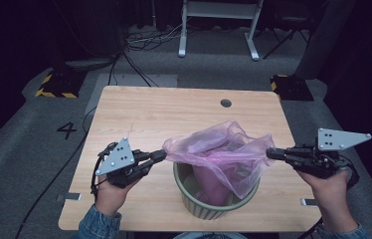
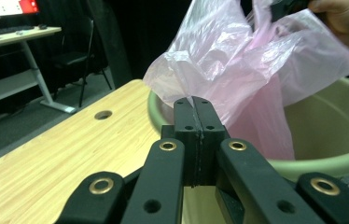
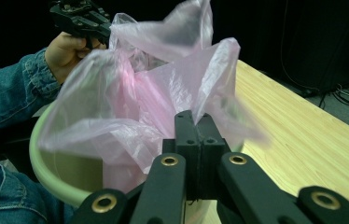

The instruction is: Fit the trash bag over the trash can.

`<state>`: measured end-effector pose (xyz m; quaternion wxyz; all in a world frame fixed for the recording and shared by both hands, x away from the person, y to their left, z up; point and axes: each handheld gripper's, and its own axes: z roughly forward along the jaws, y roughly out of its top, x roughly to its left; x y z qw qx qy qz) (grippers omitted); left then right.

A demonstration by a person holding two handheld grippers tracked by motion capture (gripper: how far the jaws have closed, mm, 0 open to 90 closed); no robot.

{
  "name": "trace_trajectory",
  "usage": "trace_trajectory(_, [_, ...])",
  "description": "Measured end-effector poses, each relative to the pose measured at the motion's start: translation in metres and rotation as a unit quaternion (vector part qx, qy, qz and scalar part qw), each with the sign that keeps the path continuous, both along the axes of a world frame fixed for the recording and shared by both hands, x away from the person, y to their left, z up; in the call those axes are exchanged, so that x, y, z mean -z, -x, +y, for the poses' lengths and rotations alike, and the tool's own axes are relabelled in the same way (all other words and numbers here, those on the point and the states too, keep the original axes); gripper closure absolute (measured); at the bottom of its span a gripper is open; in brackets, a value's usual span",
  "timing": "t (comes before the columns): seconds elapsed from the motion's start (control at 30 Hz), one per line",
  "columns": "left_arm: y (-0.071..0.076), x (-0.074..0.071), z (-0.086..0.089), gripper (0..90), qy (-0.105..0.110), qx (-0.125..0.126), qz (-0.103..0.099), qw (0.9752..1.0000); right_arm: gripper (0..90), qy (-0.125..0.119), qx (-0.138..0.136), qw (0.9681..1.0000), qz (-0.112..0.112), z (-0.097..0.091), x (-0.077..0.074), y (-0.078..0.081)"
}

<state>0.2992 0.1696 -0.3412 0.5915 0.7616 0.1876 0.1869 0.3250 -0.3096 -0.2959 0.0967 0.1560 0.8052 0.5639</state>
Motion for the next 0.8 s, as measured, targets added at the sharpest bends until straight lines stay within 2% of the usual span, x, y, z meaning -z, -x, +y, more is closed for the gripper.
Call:
trace_trajectory(0.23, [-0.004,0.007,0.013,89.8,-0.007,-0.017,0.008,0.9998,90.0,-0.005,0.019,0.9998,0.011,-0.020,0.011,0.001])
trace_trajectory(0.43, [0.001,0.011,0.030,89.8,-0.003,-0.032,0.012,0.9994,90.0,-0.013,0.033,0.9992,0.018,-0.040,0.021,0.005])
trace_trajectory(0.57, [0.005,0.014,0.037,89.8,-0.006,-0.038,0.014,0.9992,90.0,-0.009,0.037,0.9991,0.018,-0.046,0.027,0.011])
trace_trajectory(0.7, [0.009,0.019,0.043,89.8,-0.006,-0.030,0.020,0.9993,90.0,-0.010,0.041,0.9988,0.023,-0.053,0.033,0.015])
trace_trajectory(0.8, [0.013,0.023,0.041,89.7,-0.018,-0.029,0.017,0.9993,90.0,-0.006,0.040,0.9989,0.023,-0.053,0.038,0.018])
